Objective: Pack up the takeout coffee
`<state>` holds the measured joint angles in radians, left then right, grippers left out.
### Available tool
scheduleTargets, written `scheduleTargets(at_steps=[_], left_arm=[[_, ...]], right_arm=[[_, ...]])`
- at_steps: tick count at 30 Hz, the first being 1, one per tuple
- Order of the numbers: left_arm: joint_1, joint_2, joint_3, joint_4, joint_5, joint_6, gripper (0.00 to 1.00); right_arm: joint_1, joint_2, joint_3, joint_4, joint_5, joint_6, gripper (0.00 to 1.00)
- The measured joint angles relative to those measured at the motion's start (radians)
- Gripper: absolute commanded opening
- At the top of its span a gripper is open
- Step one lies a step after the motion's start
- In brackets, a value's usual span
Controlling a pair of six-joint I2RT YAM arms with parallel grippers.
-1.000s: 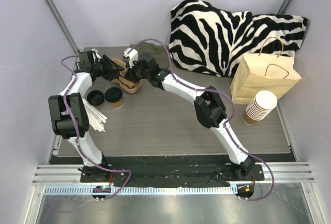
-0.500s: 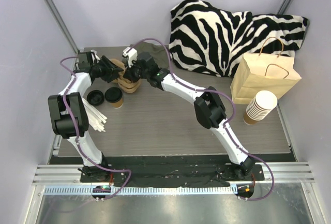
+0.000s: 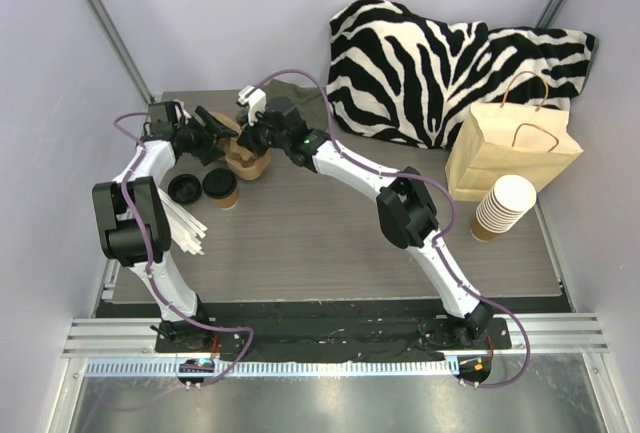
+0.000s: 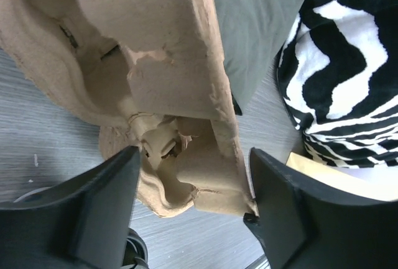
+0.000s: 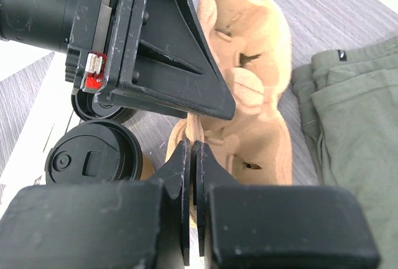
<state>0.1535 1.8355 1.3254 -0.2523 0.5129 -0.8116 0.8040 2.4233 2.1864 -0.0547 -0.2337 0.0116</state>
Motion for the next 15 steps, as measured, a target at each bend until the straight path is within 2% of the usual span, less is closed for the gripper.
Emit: scheduleTargets(at_steps=[11,13,14,15], left_arm=[[0.0,-0.016,0.048,0.027,0.042,-0.027,0.9],[0.0,-0.033,0.051,0.027,0.047,-0.027,0.94],[0.0,-0.041,0.055,0.027,0.049,-0.027,1.0],[0.0,-0.049,0.061,0.025,0.05,-0.027,1.0]], right_arm=[[-0.002,-0.01,0.0,0.01,0.001,-0.014,0.01],[-0.002,-0.013,0.0,0.01,0.004,-0.023,0.01],[-0.002,-0.016,0.0,0.009,0.005,-0.029,0.01],[-0.002,-0.021,0.0,0.009,0.008,-0.037,0.01]])
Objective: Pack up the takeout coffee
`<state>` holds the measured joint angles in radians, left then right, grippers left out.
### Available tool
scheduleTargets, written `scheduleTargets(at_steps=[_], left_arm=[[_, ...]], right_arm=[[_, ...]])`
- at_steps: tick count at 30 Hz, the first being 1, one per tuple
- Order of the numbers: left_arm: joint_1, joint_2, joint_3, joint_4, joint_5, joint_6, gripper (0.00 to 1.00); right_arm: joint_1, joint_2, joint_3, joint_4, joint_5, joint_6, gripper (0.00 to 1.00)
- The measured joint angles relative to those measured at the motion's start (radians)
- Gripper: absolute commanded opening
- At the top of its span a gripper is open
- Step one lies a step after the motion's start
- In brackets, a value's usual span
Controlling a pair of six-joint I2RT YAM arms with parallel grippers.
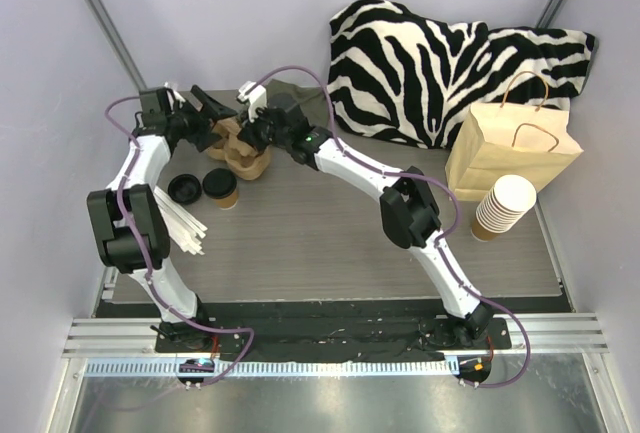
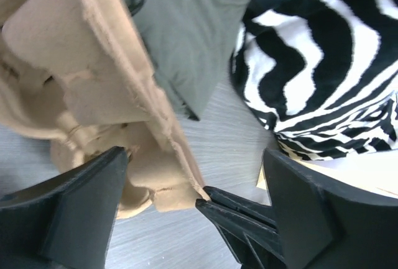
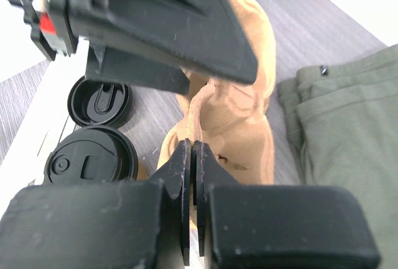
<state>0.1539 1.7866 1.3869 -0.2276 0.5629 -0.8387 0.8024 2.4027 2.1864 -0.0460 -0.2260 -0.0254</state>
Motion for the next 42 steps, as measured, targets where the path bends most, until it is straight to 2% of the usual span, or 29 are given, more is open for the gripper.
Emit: scheduleTargets(at_steps=[7,15,21,28,34,42], left_arm=[[0.001,-0.037,0.103,-0.035,0.0,0.022,1.0],[0.002,-0.14,0.158,-0.13,-0.034,0.117,1.0],[0.002,-0.217,0.167,-0.235,-0.082,0.241,1.0],[0.022,-0.348,0.167,-0.323,-0.108,0.332,1.0],[0.033,-0.416,0.154,-0.379,-0.115,0.355,1.0],[0.062,-0.5,0.056,-0.426,-0.131,0.376,1.0]], right_arm=[[-0.01,-0.077,-0.01,0.001,0.022,-0.038,0.01],[-0.045,-0.282,-0.133,0.004,0.033,-0.098,0.01],[-0.066,-0.482,-0.329,-0.081,0.017,-0.214,0.01],[-0.055,-0.729,-0.583,-0.295,-0.083,-0.38,0.01],[0.016,-0.837,-0.735,-0.442,-0.146,-0.513,0.01],[0.208,-0.765,-0.878,-0.387,-0.101,-0.597,0.01]])
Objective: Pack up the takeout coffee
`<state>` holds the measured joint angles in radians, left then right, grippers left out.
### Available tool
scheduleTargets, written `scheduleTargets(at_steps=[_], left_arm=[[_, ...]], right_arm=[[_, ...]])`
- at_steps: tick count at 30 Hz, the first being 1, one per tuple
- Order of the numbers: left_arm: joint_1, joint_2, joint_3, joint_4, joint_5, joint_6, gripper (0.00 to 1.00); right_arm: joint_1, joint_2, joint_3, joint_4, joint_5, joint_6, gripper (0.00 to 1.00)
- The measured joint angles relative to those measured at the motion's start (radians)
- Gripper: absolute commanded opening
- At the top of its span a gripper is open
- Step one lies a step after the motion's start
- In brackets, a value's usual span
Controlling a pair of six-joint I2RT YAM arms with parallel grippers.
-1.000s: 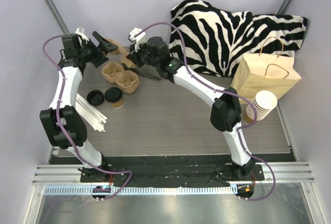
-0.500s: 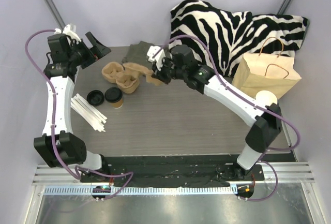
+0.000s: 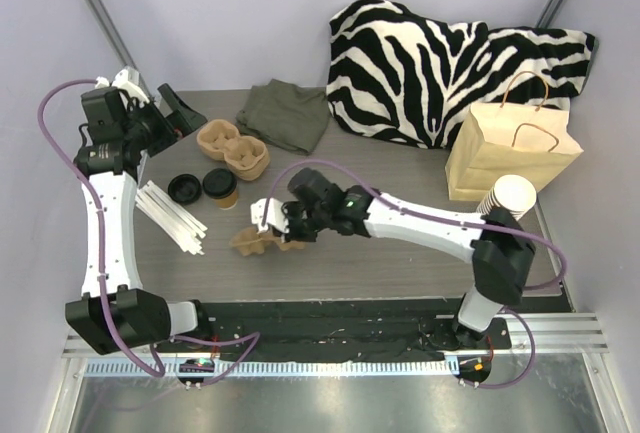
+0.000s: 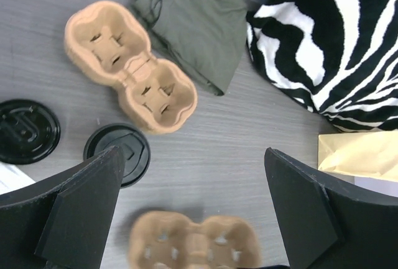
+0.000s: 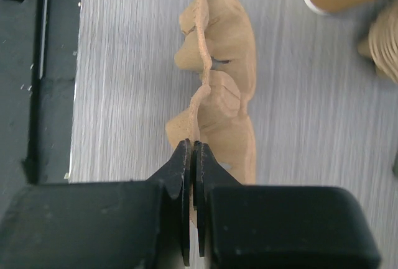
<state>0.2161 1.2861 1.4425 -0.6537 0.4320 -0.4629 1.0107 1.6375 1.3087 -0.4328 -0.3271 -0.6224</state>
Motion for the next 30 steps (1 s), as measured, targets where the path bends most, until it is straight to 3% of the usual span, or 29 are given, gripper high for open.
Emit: scheduleTargets(at_steps=[4,5,8,10,11,14,18,22,26,30], left_arm=[[0.036,0.003,-0.001,-0.042,0.023,0.008,1.0],[0.044,0.006,0.001,-0.057,0.03,0.015,1.0],[0.054,0.018,0.005,-0.093,0.044,0.032,1.0],[0.055,0.023,0.005,-0.113,0.054,0.041,1.0],[0.055,0.024,0.005,-0.118,0.06,0.045,1.0],[0.055,0.027,0.008,-0.129,0.084,0.053,1.0],[0.055,0.037,0.015,-0.13,0.122,0.063,1.0],[0.055,0.052,0.016,-0.129,0.185,0.079,1.0],[0.055,0.055,0.011,-0.115,0.257,0.079,1.0],[0.055,0.055,-0.001,-0.098,0.289,0.077,1.0]], right_arm=[[0.069,0.109,0.018,0.09,0.05,-0.014,0.01],[0.082,0.136,0.028,0.104,0.06,-0.019,0.07],[0.108,0.19,0.054,0.125,0.083,-0.03,0.41],[0.117,0.216,0.08,0.116,0.097,-0.032,0.54],[0.118,0.223,0.09,0.109,0.102,-0.026,0.67],[0.119,0.23,0.135,0.056,0.133,-0.001,0.81],[0.103,0.21,0.208,-0.026,0.154,0.041,0.89],[0.016,0.138,0.304,-0.166,0.15,0.103,0.91],[-0.196,0.087,0.483,-0.29,0.148,0.161,0.91],[-0.52,0.052,0.655,-0.38,0.151,0.22,0.89]])
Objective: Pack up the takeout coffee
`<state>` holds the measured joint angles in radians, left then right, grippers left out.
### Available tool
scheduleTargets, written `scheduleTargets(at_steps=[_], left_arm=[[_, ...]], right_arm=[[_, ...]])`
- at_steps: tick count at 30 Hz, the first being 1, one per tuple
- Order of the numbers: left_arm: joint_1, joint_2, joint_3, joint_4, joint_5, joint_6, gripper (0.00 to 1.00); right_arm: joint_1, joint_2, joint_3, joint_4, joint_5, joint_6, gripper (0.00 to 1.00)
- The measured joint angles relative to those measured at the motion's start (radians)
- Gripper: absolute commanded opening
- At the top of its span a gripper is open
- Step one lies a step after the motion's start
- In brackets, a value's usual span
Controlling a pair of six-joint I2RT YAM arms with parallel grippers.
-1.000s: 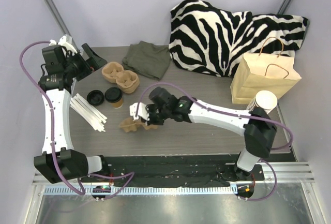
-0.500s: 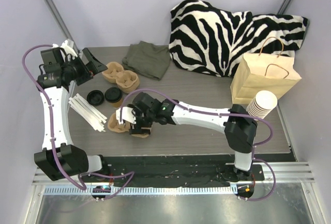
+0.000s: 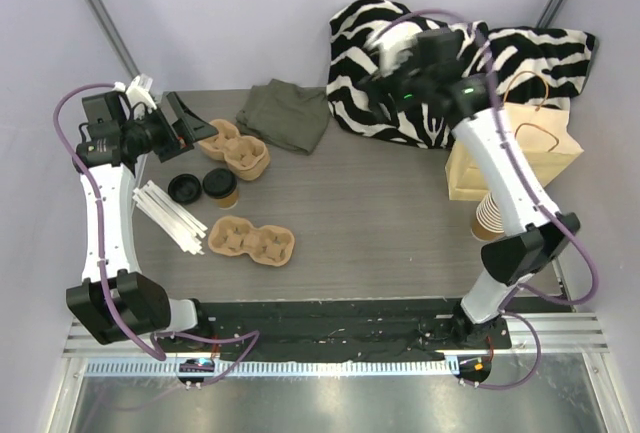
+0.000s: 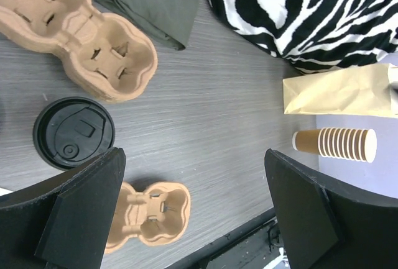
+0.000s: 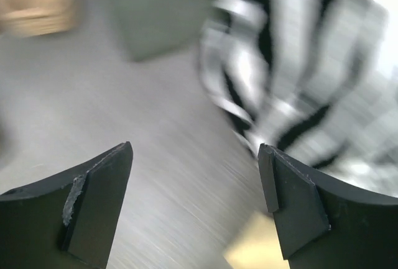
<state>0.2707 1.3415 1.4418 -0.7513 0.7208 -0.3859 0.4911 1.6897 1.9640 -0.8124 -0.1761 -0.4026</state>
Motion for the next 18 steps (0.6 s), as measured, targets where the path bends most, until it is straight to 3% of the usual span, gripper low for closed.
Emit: scheduleTargets(at_steps=[3,6,18], left_arm=[[0.0,0.0,-0.003,0.005,0.011,-0.004,1.0],[0.0,0.0,-0.003,0.012,0.015,-0.007,1.0],[0.0,0.0,-0.003,0.022,0.015,-0.007,1.0]], right_arm=[[-0.213,-0.018,0.076,-0.061,0.037,0.029,0.88],[-0.349,-0.05,0.096,-0.116,0.089,0.056,0.86],[-0.49,-0.133,-0.061,-0.243,0.242,0.083,0.81]])
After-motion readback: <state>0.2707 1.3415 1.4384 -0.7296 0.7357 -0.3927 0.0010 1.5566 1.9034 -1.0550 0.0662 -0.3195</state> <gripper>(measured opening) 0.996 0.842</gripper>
